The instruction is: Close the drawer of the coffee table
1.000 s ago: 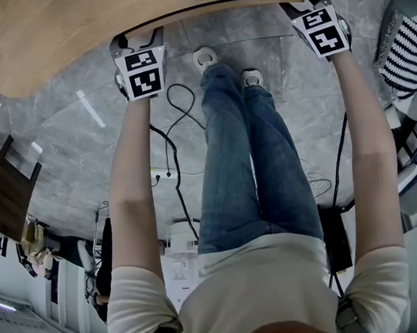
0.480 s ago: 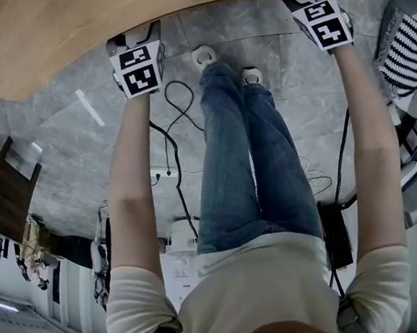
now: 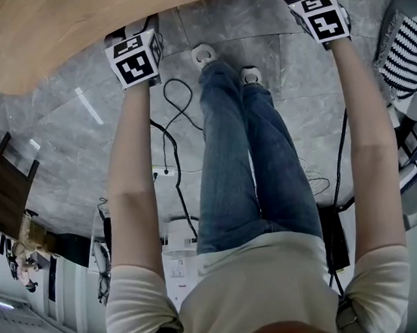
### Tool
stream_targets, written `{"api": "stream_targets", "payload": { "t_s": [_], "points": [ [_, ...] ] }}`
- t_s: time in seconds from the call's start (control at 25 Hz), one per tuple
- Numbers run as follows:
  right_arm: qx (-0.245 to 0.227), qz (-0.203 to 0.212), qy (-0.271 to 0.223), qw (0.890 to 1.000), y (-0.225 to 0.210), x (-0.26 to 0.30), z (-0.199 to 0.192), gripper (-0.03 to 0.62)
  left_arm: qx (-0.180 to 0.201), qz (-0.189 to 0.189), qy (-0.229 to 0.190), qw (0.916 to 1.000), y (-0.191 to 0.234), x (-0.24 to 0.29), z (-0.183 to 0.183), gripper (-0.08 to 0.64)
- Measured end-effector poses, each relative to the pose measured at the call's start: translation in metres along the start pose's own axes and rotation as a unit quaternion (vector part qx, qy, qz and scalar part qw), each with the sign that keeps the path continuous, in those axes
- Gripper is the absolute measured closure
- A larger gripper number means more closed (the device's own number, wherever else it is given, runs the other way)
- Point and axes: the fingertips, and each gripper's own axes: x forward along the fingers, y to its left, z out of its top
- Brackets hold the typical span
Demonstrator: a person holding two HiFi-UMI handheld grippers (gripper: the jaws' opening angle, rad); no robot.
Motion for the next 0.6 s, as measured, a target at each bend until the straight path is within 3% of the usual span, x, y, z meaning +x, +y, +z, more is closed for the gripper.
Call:
{"api": "stream_targets", "payload": {
  "t_s": [0.12, 0.32, 0.44, 0.56, 0.6],
  "points": [
    [0.017, -0.016, -0.003, 1.000, 0.000, 0.000, -0.001, 0.371, -0.021, 0.010, -0.010, 0.9997, 0.000, -0.004, 0.001, 0.259],
    [0.069, -0.056, -0.046, 0.995, -0.003, -0.013, -0.002, 0.361, -0.099, 0.019, -0.050, 0.9936, -0.004, -0.026, 0.001, 0.289],
    [0.110, -0.069, -0.072, 0.989, 0.000, -0.026, -0.005, 0.378, -0.107, 0.018, -0.064, 0.9920, -0.016, -0.041, -0.004, 0.337],
    [0.130, -0.076, -0.094, 0.984, 0.007, -0.040, -0.010, 0.424, -0.120, 0.005, -0.077, 0.9897, -0.037, -0.056, -0.013, 0.362],
    [0.131, -0.075, -0.103, 0.983, 0.010, -0.046, -0.010, 0.467, -0.128, -0.001, -0.084, 0.9883, -0.045, -0.062, -0.015, 0.386]
  ]
}}
